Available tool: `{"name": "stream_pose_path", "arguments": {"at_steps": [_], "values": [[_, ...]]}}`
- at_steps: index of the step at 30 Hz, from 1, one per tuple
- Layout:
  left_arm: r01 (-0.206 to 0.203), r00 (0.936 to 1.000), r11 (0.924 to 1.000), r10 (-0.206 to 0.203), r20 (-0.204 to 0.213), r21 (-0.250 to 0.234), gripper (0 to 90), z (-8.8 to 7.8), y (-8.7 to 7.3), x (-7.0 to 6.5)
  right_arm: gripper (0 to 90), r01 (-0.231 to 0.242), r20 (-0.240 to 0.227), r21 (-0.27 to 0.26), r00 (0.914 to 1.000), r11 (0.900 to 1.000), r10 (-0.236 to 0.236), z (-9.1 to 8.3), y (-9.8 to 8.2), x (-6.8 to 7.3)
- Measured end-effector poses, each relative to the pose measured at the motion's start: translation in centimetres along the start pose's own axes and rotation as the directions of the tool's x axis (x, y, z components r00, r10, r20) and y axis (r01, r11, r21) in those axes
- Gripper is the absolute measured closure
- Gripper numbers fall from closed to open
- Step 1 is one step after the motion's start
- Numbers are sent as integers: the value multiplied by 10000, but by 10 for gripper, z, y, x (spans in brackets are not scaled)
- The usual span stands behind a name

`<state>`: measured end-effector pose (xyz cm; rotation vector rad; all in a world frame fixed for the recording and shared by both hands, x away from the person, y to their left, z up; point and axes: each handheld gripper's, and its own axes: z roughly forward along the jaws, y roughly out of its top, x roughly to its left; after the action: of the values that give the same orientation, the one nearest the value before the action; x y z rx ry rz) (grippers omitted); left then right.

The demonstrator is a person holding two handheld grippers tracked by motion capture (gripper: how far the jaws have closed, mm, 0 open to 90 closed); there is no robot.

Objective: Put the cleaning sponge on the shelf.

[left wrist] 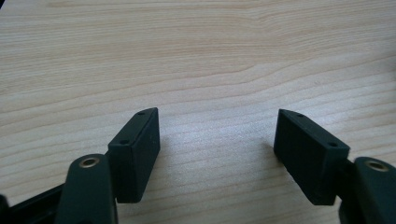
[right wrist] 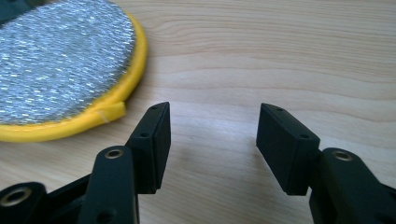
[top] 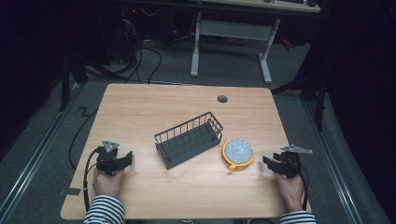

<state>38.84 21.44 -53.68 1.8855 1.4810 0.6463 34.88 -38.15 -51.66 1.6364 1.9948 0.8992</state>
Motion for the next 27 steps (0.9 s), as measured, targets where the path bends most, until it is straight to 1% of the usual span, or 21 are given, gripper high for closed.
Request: {"name": "stream_pose_path", "arguments": {"at_steps": [2,3,6,7,10,13,18,20,22,23,26,27], "values": [[12,10000,10000,-12,-4,-2,312,0,0,0,470,178,-129,145,9998,9997,-176,-1,7,2],[18,10000,10000,-18,-5,-3,312,0,0,0,479,225,-218,127,9995,9997,-222,-2,10,3],[29,10000,10000,-29,-7,-4,311,0,0,0,479,366,-597,226,9976,9991,-352,-5,24,8],[32,10000,10000,-32,-4,-7,311,0,0,0,478,474,-720,289,9964,9985,-452,-6,29,10],[36,10000,10000,-36,-2,-8,311,0,0,0,468,598,-1257,497,9906,9970,-532,-5,45,16],[35,10000,10000,-35,-1,-7,311,0,0,0,470,689,-1540,931,9866,9933,-541,-1,59,23],[36,10000,10000,-36,-6,-4,310,0,0,0,449,999,-1809,1572,9809,9825,-708,14,75,33],[38,10000,10000,-38,-6,-5,311,0,0,0,443,980,-1910,1926,9797,9764,-606,22,80,34],[37,10000,10000,-37,-6,-5,311,0,0,0,445,963,-1981,2165,9788,9715,-528,29,83,34],[35,10000,10000,-35,-6,-4,311,0,0,0,446,858,-1964,2243,9797,9707,-412,32,84,35],[35,10000,10000,-35,-6,-3,311,0,0,0,445,820,-1866,2651,9819,9607,-323,42,86,33],[36,10000,10000,-36,-6,-3,311,0,0,0,447,760,-1920,2728,9811,9591,-231,44,86,31]]}}
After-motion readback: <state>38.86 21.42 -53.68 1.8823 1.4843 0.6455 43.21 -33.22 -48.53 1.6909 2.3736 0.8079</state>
